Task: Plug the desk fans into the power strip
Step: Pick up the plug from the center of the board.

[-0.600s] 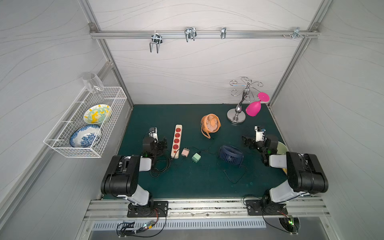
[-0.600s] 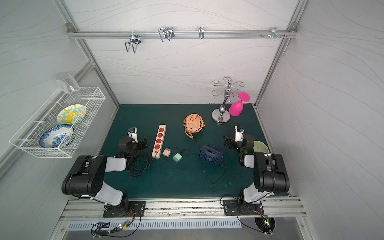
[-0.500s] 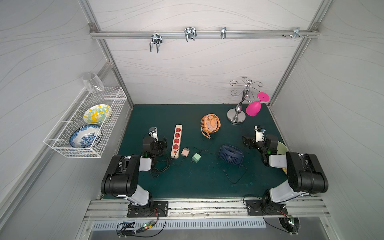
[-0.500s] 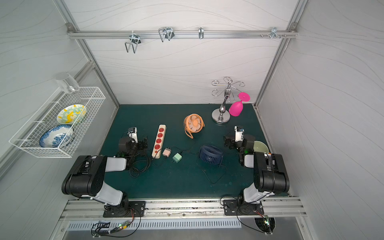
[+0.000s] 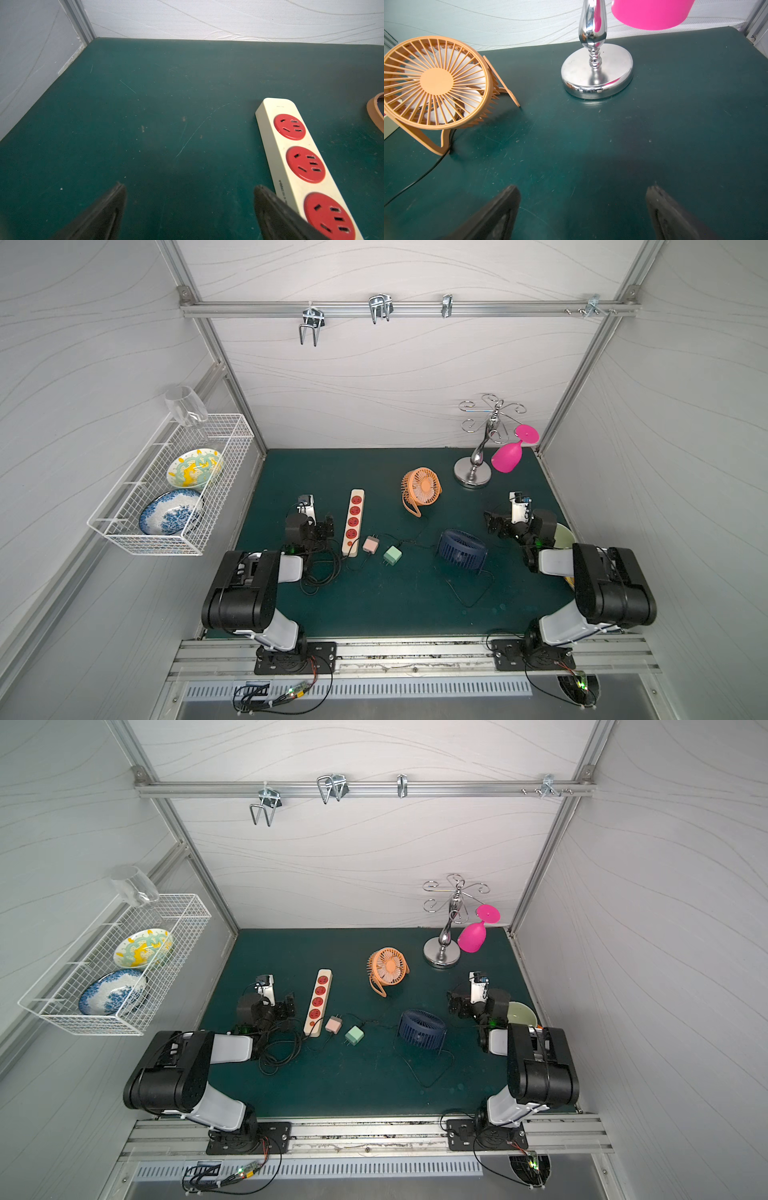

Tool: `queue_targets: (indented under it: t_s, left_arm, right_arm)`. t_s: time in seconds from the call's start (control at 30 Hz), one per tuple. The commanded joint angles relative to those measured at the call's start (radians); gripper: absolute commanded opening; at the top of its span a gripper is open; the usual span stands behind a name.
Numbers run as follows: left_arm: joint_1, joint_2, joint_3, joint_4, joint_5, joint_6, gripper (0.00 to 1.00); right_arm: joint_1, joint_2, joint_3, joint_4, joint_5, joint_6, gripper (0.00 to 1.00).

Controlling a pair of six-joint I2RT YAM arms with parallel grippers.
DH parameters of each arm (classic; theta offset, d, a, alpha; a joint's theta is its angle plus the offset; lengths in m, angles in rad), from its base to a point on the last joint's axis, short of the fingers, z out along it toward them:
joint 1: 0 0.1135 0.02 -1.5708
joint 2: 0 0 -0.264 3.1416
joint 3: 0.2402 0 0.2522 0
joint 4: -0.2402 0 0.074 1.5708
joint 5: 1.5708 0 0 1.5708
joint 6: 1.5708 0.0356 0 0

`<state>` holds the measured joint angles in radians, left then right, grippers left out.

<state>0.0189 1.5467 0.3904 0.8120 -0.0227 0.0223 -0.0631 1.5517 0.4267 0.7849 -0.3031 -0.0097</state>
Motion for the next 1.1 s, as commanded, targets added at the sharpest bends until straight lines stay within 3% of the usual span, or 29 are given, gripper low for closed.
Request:
queue_targets:
  t_s: [0.0,0.13,0.23,0.5,0.63,0.8,1.07]
  left_arm:
    - [0.004,-0.012,0.054,-0.019,-0.001,-0.006,1.00]
    - [0.004,-0.078,0.202,-0.328,0.004,-0.002,1.00]
    - [0.004,-0.098,0.326,-0.533,0.052,0.022,1.00]
    - [-0.008,-0.122,0.638,-1.028,0.153,-0.030,1.00]
    - [-0.018,-0.146,0.714,-1.213,0.186,-0.022,1.00]
    - [-0.038,-0.195,0.765,-1.401,0.229,0.027,1.00]
    - [-0.060,-0.254,0.790,-1.580,0.283,0.033,0.99]
  right_arm:
    - [0.011,-0.019,0.027,-0.030,0.047,-0.002,0.99]
    - [0.022,-0.097,0.163,-0.319,0.067,-0.001,0.99]
    - [0.052,-0.172,0.177,-0.376,0.112,-0.002,0.99]
    - [0.093,-0.367,0.352,-0.765,0.200,0.195,0.99]
    - [0.092,-0.491,0.410,-0.910,0.204,0.272,0.99]
    - [0.091,-0.599,0.448,-1.148,0.391,0.585,0.99]
    - [0.109,-0.655,0.445,-1.249,0.241,0.567,0.99]
